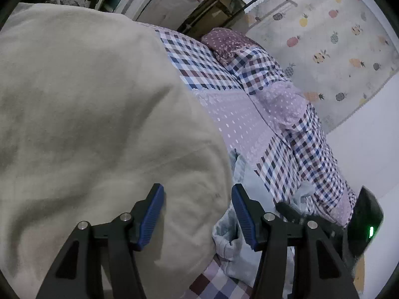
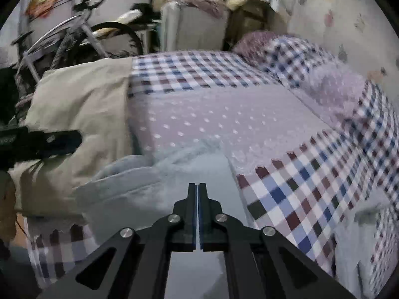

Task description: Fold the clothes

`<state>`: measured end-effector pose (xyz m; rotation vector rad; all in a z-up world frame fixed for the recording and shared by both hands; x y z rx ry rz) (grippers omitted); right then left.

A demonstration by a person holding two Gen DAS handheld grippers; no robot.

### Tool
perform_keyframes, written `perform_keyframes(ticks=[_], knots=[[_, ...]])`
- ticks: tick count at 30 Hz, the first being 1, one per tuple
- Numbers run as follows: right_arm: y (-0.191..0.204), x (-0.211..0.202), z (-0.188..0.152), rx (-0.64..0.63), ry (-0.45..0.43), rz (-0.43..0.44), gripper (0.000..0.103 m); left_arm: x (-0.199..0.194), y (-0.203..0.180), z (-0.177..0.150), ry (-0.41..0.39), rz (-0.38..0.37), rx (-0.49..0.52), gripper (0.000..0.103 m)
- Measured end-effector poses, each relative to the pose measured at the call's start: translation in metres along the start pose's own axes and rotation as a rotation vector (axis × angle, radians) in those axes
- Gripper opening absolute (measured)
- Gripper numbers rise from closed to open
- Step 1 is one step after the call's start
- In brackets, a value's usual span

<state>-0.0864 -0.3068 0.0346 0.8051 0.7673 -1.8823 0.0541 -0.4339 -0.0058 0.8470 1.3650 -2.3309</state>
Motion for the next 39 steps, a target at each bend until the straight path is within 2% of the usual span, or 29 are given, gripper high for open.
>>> perform_keyframes(ticks=[2,4,5,6,9,13,14,15,16,18,19,22,23,24,26,28,31,33,34,36,39], knots=[[0.012,0.009,-0.006,0.013,0.049,0.183,0.004,0.001,-0.001,0.000,0.003,0.002,0.006,0.060],[0.024,0.013,-0.009,-0.045,0.054,0.185,0.016,0.001,-0.001,0.000,0.004,-0.001,0.003,0.060],[0.030,0.016,-0.011,-0.074,0.056,0.186,0.039,0.001,-0.001,0.000,0.004,-0.002,0.001,0.060],[0.036,0.018,-0.013,-0.103,0.059,0.186,0.051,0.002,-0.001,0.000,0.005,-0.003,-0.002,0.060],[0.039,0.028,-0.013,-0.121,0.079,0.176,0.055,0.002,-0.001,0.000,0.006,-0.003,0.001,0.060],[0.041,0.037,-0.015,-0.141,0.088,0.191,0.054,0.005,-0.001,0.000,0.009,-0.001,0.005,0.060],[0.040,0.036,-0.015,-0.139,0.081,0.203,0.036,0.005,-0.001,0.000,0.010,-0.002,0.004,0.060],[0.040,0.035,-0.013,-0.154,0.073,0.169,0.002,0.005,-0.001,0.000,0.010,-0.003,0.004,0.060],[0.040,0.033,-0.011,-0.170,0.064,0.138,0.003,0.005,-0.001,0.000,0.009,-0.004,0.004,0.060],[0.041,0.024,-0.007,-0.219,0.043,0.149,0.002,0.005,-0.001,0.000,0.010,-0.006,0.006,0.060],[0.039,0.019,-0.004,-0.226,0.023,0.119,0.002,0.005,-0.001,0.000,0.010,-0.008,0.007,0.060],[0.020,0.001,0.009,-0.147,-0.059,0.049,0.002,0.006,-0.002,-0.001,0.012,-0.011,0.013,0.060],[0.006,0.002,0.013,-0.090,-0.076,-0.010,0.002,0.006,-0.003,-0.001,0.014,-0.014,0.015,0.060],[-0.003,0.009,0.014,-0.049,-0.062,-0.022,0.003,0.007,-0.004,-0.002,0.016,-0.016,0.018,0.060],[-0.009,0.045,0.003,0.018,0.080,0.053,0.007,0.008,-0.007,-0.005,0.021,-0.020,0.032,0.060],[-0.006,0.066,-0.009,-0.013,0.131,0.019,0.008,0.008,-0.010,-0.007,0.021,-0.018,0.043,0.060],[-0.009,0.057,-0.008,0.030,0.096,-0.006,0.013,0.008,-0.010,-0.007,0.022,-0.020,0.038,0.060],[-0.013,0.040,-0.007,0.067,0.050,-0.031,0.025,0.008,-0.009,-0.006,0.024,-0.021,0.035,0.060],[-0.013,0.036,-0.005,0.072,0.029,-0.027,0.027,0.008,-0.009,-0.006,0.025,-0.022,0.033,0.060],[0.000,0.014,-0.010,0.017,-0.025,0.002,0.034,0.009,-0.008,-0.006,0.027,-0.023,0.031,0.060],[0.030,-0.001,-0.023,-0.100,-0.039,0.045,0.037,0.008,-0.009,-0.005,0.029,-0.026,0.022,0.060]])
Point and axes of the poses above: each gripper's, at about its wrist camera, not at the fingertips, and x roughly the way its jaws point, y to its left, z to its top, the point moved 4 cm from there along x, roughly the way its jaws point, and after that the axes turned 7 degrees about -x, right-handed, at the moved point
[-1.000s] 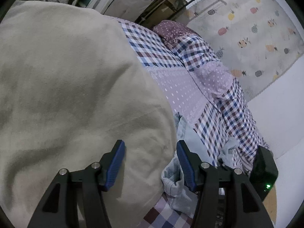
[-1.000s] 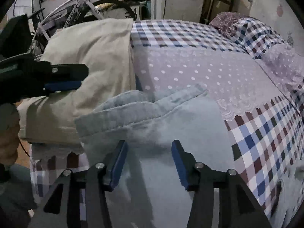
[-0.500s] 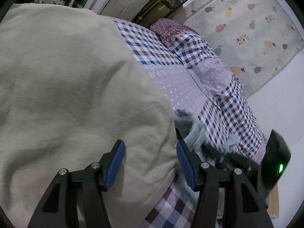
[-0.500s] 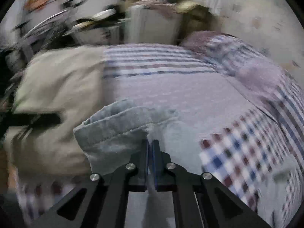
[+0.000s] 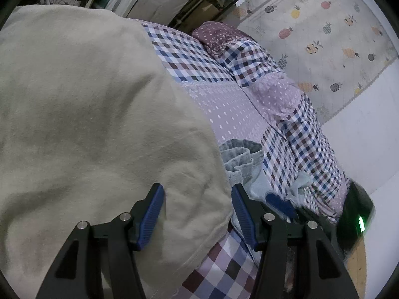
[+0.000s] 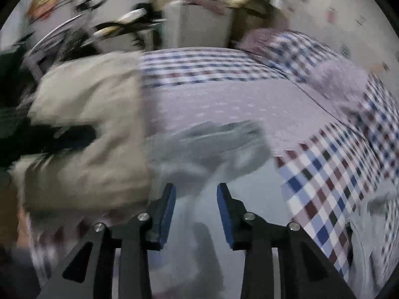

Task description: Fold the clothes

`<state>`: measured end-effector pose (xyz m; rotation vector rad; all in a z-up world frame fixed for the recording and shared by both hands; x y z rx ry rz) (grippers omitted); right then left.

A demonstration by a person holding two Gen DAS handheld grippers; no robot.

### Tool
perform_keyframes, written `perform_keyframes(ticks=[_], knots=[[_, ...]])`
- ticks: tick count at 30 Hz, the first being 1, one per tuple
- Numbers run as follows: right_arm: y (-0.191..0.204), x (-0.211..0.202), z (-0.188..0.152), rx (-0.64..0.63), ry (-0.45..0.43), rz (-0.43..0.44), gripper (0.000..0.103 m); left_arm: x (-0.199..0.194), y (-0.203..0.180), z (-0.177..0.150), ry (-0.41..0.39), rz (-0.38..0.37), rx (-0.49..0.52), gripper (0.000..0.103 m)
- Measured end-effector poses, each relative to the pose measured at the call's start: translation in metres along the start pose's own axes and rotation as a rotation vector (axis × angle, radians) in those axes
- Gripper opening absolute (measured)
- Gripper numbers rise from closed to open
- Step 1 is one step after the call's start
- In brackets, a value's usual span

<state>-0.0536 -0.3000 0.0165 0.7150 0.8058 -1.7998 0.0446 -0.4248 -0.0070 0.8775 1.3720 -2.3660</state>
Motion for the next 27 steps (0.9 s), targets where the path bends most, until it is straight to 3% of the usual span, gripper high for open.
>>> perform_keyframes(ticks=[5,7,8,14,17,20,21,24,25,27], knots=[[0.039,0.022,-0.021,-0.140,0.081,-0.016,0.035,-0.001,-0.002,-0.001,-0.001,-0.002,-0.003,0.060],[0.036,0.027,-0.026,-0.117,0.083,-0.017,0.019,0.000,-0.004,-0.003,0.009,-0.030,-0.008,0.060],[0.028,0.023,-0.025,-0.078,0.075,-0.003,0.002,0.000,-0.006,-0.003,0.021,-0.062,-0.016,0.060],[0.011,-0.034,-0.011,0.054,-0.068,0.177,0.002,0.010,-0.028,-0.017,0.150,-0.287,-0.048,0.060],[0.015,-0.058,-0.007,0.046,-0.099,0.220,0.002,0.019,-0.038,-0.024,0.208,-0.333,-0.074,0.060],[0.031,-0.074,-0.004,0.008,-0.097,0.216,0.002,0.016,-0.048,-0.024,0.176,-0.337,-0.049,0.060],[0.036,-0.076,-0.003,-0.016,-0.085,0.199,0.003,0.013,-0.052,-0.023,0.156,-0.339,-0.034,0.058],[0.043,-0.080,-0.008,-0.018,-0.062,0.148,0.006,0.005,-0.058,-0.022,0.104,-0.299,0.014,0.016],[0.045,-0.082,-0.009,-0.018,-0.054,0.131,0.007,0.005,-0.056,-0.021,0.099,-0.295,0.009,0.015],[0.047,-0.088,-0.014,-0.003,-0.048,0.093,0.032,0.005,-0.051,-0.018,0.087,-0.294,-0.015,0.014]])
Point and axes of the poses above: each gripper's, at about its wrist camera, not at the fingertips, and x roughly the way its jaws point, y to its left, z to its top, the point moved 4 cm from there along x, roughly the way its jaws point, and after that the axes turned 7 degrees about -x, right-handed, at the moved point
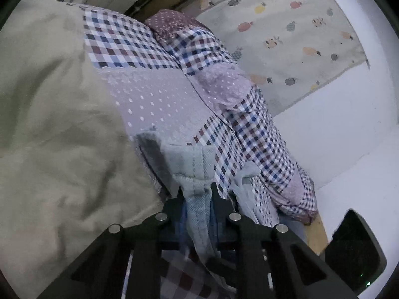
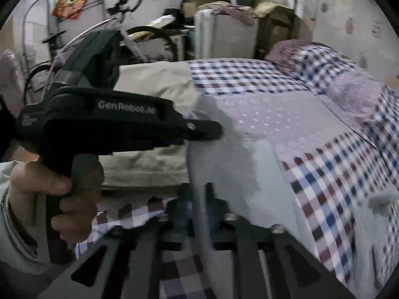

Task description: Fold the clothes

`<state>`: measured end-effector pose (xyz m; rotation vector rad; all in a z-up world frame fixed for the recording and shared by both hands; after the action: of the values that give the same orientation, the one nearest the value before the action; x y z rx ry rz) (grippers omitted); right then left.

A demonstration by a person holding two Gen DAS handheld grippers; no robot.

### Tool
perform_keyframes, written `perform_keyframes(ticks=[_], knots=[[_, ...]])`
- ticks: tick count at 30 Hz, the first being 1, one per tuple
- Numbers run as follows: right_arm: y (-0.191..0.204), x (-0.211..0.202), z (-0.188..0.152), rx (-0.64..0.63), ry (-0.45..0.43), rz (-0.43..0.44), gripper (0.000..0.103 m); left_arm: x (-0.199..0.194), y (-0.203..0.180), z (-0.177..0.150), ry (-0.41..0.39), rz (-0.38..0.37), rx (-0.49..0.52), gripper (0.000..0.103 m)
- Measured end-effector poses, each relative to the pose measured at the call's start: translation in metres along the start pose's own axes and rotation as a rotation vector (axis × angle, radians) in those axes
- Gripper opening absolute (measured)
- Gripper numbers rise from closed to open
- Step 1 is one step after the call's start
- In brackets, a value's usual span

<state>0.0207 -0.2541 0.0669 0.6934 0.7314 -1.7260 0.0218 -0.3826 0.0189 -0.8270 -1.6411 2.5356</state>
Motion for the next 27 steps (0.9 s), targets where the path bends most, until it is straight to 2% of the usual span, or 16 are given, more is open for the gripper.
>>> perform_keyframes(ticks=[2,7,11,16,19,22,27], knots=[[0.000,-0.014,-0.009,0.028,-0.004,-0.052,0.042,-0.005,0.005,0.004,-0.027,-0.002,-0.027,0.013],[0.014,-0.063,-0.052,0.084,0.030,-0.189,0.049,-0.035,0.026,0.033,-0.140,-0.032,-0.107,0.011],[0.043,-0.105,-0.104,0.149,0.078,-0.273,0.052,-0.040,0.048,0.051,-0.147,-0.057,-0.199,0.010],[0.081,-0.142,-0.170,0.234,0.130,-0.378,0.052,-0.035,0.049,0.055,-0.147,-0.045,-0.192,0.010],[0.110,-0.147,-0.197,0.245,0.141,-0.431,0.052,-0.034,0.046,0.054,-0.157,-0.029,-0.172,0.010],[0.133,-0.137,-0.217,0.196,0.184,-0.472,0.052,-0.036,0.047,0.053,-0.163,-0.025,-0.170,0.010],[0.134,-0.116,-0.240,0.106,0.276,-0.604,0.048,-0.037,0.050,0.053,-0.167,-0.009,-0.164,0.010]])
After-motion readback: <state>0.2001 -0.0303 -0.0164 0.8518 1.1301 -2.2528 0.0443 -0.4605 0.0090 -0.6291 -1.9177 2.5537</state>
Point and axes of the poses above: each gripper's, at about its wrist camera, not at the fingertips, and x roughly the way its jaws point, y to its left, z to its top, the point moved 4 cm from there along x, roughly the way its jaws point, and after that the axes turned 7 degrees about -x, right-handed, at the moved point
